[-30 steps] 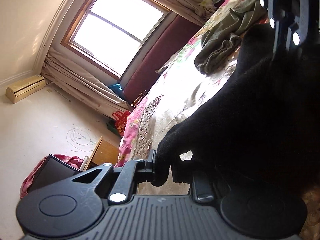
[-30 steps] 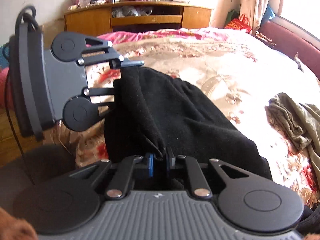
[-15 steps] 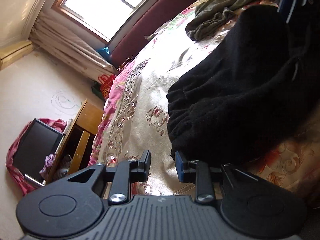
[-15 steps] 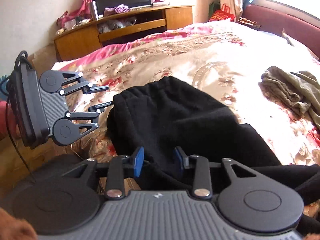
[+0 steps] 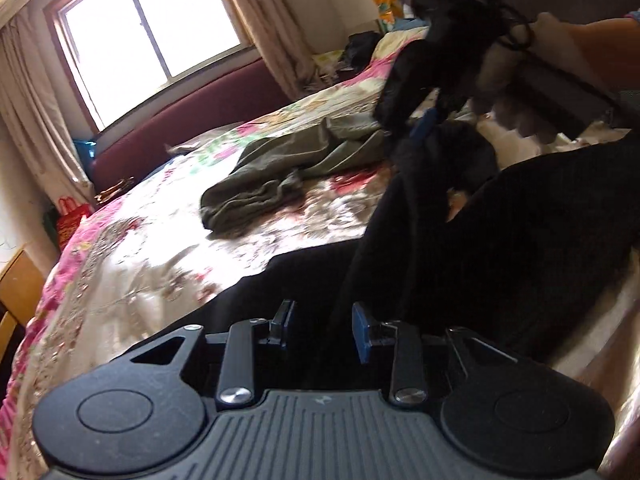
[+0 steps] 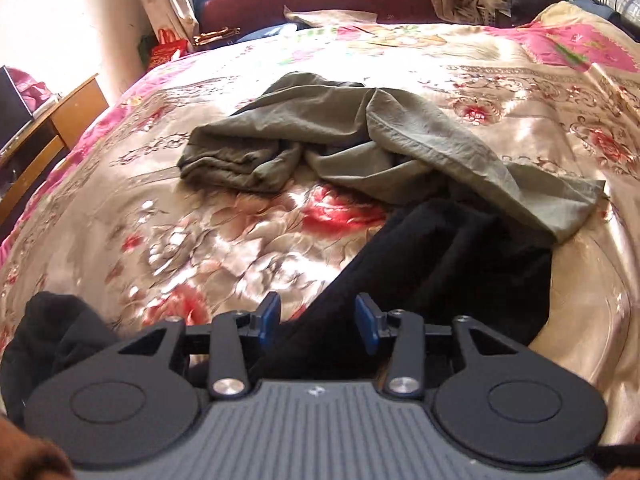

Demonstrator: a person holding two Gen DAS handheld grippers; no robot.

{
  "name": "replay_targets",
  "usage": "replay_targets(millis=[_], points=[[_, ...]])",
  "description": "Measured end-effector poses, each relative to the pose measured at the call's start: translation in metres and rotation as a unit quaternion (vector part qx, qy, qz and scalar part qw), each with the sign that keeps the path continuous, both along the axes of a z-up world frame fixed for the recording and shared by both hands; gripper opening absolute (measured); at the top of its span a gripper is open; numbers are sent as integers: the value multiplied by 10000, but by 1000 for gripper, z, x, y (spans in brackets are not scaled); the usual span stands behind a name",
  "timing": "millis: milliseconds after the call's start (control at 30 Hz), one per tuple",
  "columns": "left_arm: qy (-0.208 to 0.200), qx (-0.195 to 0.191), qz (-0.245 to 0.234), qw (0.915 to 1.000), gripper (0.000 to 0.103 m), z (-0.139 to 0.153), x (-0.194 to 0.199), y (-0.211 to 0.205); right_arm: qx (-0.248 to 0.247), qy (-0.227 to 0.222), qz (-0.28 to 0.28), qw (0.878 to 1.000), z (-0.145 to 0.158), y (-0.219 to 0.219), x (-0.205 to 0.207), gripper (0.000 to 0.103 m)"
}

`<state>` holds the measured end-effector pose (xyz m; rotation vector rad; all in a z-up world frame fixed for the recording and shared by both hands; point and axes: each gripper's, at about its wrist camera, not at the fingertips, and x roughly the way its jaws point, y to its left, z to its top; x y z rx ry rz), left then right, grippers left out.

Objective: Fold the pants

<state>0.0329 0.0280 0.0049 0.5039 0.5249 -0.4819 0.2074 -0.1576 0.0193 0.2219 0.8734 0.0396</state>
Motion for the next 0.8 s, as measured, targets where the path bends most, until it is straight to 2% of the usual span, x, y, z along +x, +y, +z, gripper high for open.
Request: replay_targets(millis=[67,200,300,367,433,633,800], points=[[144,14,-140,9998,47,-8,13,-27,69,238,-151,9996,-6,-1,22,47],[275,99,-309,9991,47,-26,28,-64,-320,676,-282,9968,-26,4,54,47],[106,360,-465,9982,47,-34,28,-84,-742,819,-376,9932,-40,-1,63,40],[10,536,-553,9970,47,-38,25,-91,-599,997,-487,9920,-47,-16,62,12],[0,585,-580,9966,47,-38,25,-92,-343,968,-528,9933,-45,-32,52,5],[117,533,-546,9970,46,-33,24,-91,427,696,-774,9937,-28,-70,16,3],[71,583,-616,9964,46,-33,16,-92,614,529,-829,9933,-19,-79,-7,3]])
